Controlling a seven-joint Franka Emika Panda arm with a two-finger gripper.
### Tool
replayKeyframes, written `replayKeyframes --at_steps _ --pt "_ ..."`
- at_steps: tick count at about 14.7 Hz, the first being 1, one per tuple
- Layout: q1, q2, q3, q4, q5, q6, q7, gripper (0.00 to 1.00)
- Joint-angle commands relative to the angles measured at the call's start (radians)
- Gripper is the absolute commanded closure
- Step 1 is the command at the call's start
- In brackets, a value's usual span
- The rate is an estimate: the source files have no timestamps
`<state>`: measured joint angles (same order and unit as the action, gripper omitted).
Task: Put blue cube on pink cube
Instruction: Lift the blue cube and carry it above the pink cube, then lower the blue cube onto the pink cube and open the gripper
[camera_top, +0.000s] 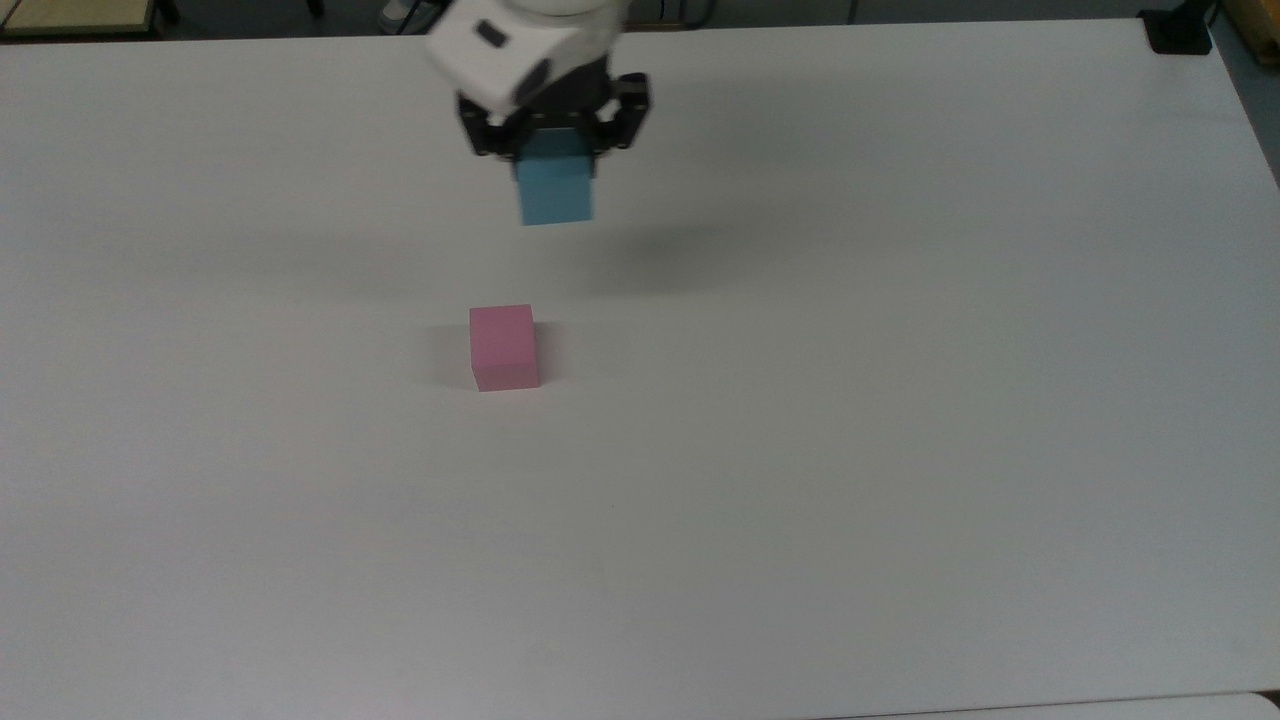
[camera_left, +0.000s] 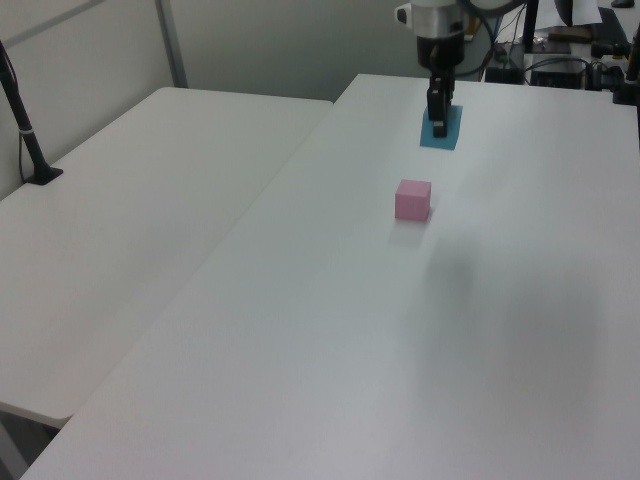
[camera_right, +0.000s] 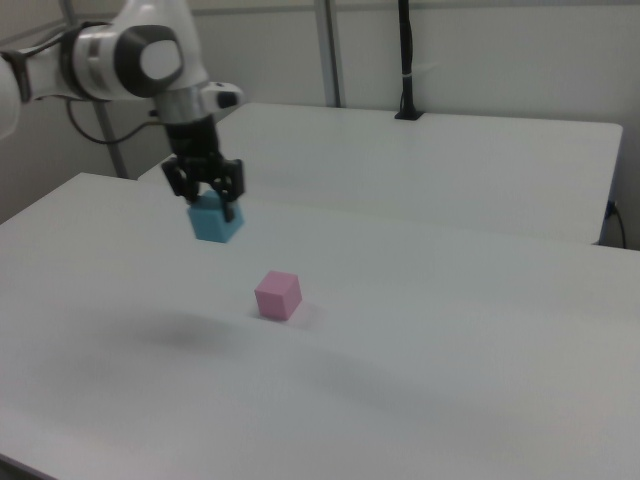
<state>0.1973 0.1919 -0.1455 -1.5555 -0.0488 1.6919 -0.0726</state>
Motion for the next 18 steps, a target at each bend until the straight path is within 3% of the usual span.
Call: replayKeyframes --at_steps 1,7,16,17,18 --pt "0.016 0.004 -0.121 0.002 0.047 0.017 -0.122 0.72" --pt "0.019 0.125 -0.128 -0.011 0.067 0.239 -0.033 0.72" --pt "0.014 0.218 -0.128 -0.066 0.063 0.336 -0.036 0.68" --pt "0.014 0.23 -0.128 -0.066 0.063 0.354 -0.033 0.51" --pt "0.016 0.235 -0.128 -0.067 0.061 0.357 -0.033 0.1"
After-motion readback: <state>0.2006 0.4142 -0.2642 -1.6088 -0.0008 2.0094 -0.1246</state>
